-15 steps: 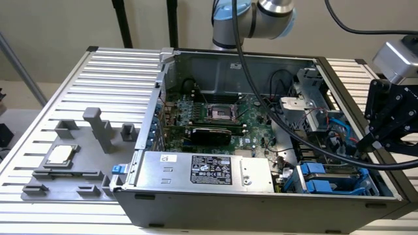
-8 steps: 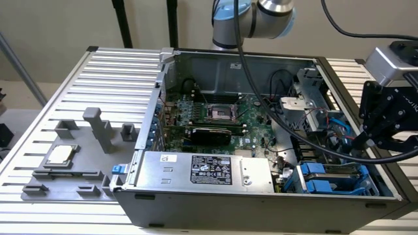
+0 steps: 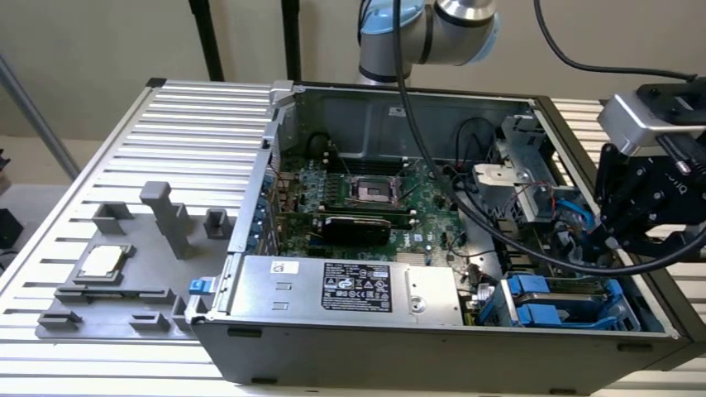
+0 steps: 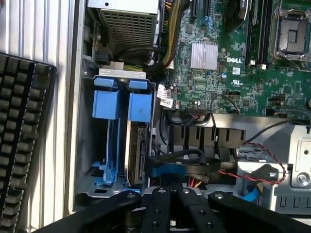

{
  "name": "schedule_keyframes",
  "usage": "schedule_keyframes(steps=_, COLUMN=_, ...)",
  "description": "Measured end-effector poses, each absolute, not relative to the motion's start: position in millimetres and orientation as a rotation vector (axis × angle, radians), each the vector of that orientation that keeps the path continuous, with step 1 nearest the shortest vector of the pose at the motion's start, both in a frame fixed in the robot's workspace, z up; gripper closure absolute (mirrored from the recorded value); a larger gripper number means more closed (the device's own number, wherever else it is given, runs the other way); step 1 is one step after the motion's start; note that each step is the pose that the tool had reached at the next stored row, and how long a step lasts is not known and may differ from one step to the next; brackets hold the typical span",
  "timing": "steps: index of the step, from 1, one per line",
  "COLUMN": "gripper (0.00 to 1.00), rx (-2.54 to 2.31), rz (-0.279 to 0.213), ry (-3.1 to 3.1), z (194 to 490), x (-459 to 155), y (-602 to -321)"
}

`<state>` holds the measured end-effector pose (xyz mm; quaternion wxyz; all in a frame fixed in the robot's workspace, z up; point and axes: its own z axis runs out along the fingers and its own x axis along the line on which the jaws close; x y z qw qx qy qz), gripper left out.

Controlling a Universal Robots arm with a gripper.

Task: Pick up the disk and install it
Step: 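Insert the first disk wire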

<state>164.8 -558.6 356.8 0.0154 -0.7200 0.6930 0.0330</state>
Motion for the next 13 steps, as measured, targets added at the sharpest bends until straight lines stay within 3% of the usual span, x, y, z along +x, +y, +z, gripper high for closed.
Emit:
schedule_keyframes(steps=4, gripper=0.88, rx=-2.241, rz=0.102, ry=2.155, z=352.3, x=164.2, y=-557.5)
schedule_keyframes(steps=7, gripper=0.76, rx=-2.241, rz=0.103, ry=2.155, z=350.8, x=161.9, y=-556.1)
schedule_keyframes(steps=8, gripper=0.76, rx=-2.241, rz=0.103, ry=2.155, z=350.7, x=160.8, y=-556.0)
schedule_keyframes(steps=10, gripper=0.64, rx=-2.242, rz=0.103, ry=2.154, z=350.5, x=158.3, y=-555.9)
schedule_keyframes(steps=13, gripper=0.57, rx=-2.242, rz=0.103, ry=2.154, z=350.4, x=155.2, y=-556.0)
